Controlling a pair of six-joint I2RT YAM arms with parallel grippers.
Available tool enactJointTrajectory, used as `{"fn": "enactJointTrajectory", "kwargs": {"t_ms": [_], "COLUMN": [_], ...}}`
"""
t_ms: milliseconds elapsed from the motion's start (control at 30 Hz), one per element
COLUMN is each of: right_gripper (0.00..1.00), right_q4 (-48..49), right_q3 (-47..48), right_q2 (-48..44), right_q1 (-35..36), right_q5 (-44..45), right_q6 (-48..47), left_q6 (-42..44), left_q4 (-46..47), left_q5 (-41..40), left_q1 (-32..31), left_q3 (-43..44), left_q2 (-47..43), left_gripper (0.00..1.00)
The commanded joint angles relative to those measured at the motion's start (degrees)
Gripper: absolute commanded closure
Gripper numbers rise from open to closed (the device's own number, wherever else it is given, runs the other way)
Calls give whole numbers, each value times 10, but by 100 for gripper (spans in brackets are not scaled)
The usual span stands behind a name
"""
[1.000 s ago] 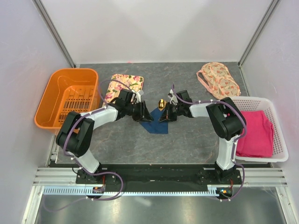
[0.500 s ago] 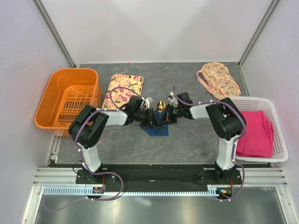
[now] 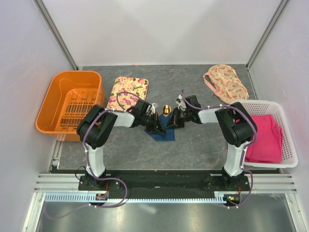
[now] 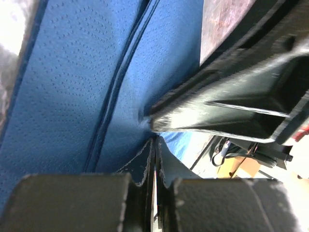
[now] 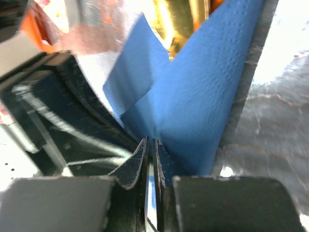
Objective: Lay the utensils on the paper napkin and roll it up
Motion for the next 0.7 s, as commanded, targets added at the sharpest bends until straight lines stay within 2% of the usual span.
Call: {"fn": "enactJointTrajectory", "kwargs": {"t_ms": [0,233,333,467,600,667], "right_gripper": [87,83,83,82,87,96], "right_q4": [-3,-57,-63,-62,-63,-49], "right_q3": [22,47,49,55,63,62], "right_q2": [-57,-73,-69,-51,-31,-27], "right_q1": [-15,-24,-25,-25,-25,-25], "right_q5": [5,28,32,34,31,25], "right_q6": [-15,-90,-105,-111,-104,-90], "left_q6": [52,127,173,196,211,223], "left_q4": [-71,-136,-196,-218,-227,-237], "left_q5": [-44,-59,-53,-53,-39,-31], "left_q1": [-5,-13,-13,-10,-6,-6], "left_q3": [34,115,158,165,167,176], "left_q2": [28,42,64,66,69,75], "left_gripper": [98,98,98,98,98,98]}}
